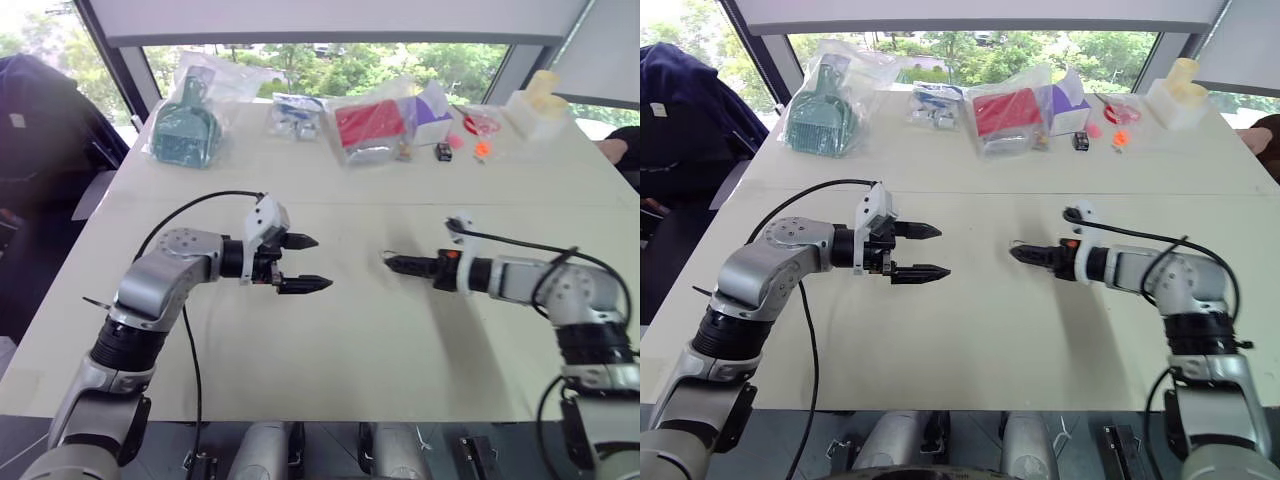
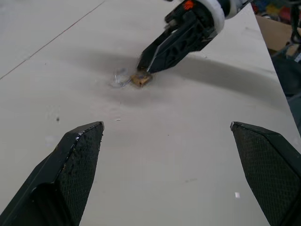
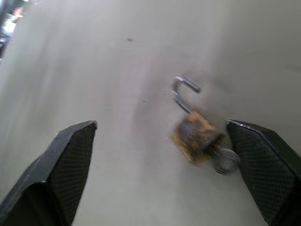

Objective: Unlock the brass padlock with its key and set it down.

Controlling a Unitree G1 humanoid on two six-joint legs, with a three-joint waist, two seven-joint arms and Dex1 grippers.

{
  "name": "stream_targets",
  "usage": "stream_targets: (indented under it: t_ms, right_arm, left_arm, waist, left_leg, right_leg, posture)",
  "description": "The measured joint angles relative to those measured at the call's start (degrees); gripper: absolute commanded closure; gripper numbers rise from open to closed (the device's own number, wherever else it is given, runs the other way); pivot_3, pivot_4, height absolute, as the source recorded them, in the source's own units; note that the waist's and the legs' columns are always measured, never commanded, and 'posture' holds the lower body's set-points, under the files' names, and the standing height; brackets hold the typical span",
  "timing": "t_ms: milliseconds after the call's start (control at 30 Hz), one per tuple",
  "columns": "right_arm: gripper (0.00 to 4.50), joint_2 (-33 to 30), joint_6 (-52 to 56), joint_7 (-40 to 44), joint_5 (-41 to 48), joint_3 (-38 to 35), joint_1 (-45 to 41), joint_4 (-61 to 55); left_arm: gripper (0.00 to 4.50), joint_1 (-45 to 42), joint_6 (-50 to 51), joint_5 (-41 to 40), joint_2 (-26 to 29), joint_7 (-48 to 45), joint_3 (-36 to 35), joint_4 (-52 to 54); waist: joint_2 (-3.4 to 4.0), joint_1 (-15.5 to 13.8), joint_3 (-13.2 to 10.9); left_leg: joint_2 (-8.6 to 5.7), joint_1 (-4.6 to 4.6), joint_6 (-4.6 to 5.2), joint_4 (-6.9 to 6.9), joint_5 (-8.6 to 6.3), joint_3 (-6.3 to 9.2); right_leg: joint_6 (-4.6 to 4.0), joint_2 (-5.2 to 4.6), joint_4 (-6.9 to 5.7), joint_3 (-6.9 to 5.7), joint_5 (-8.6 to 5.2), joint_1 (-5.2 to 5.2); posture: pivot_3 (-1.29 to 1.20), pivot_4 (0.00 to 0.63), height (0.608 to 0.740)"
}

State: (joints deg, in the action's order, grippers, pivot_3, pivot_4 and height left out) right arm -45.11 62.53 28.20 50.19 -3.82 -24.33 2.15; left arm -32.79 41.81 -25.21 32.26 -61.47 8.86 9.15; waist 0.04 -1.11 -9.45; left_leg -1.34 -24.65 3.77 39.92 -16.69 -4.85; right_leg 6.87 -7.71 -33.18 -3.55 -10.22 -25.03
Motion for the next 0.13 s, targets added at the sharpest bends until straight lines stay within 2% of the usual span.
stream_targets:
  t_ms: [67, 133]
  right_arm:
    - [0.11, -4.5, -1.8, 1.3, -2.2, -2.8, 7.3, -6.5]
    - [0.11, -6.1, -1.7, 3.4, -1.4, -9.0, 15.0, -12.0]
  left_arm:
    - [0.00, 0.6, 0.6, -0.6, 0.1, 0.2, -0.2, -0.1]
    - [0.00, 1.0, 1.7, -1.3, 0.3, 0.6, -0.8, -0.3]
  waist:
    - [0.00, -0.5, 0.0]
    - [-0.02, -0.8, 0.0]
  left_leg:
    - [-0.02, -0.09, -0.02, -0.01, -0.01, -0.03]
    - [-0.01, -0.17, 0.07, 0.03, 0.05, -0.05]
  right_leg:
    - [0.00, 0.00, 0.05, 0.00, 0.00, -0.02]
    - [0.02, 0.02, 0.05, 0.02, 0.01, -0.07]
  posture:
    - [0.00, 0.150, 0.735]
    - [0.00, 0.150, 0.735]
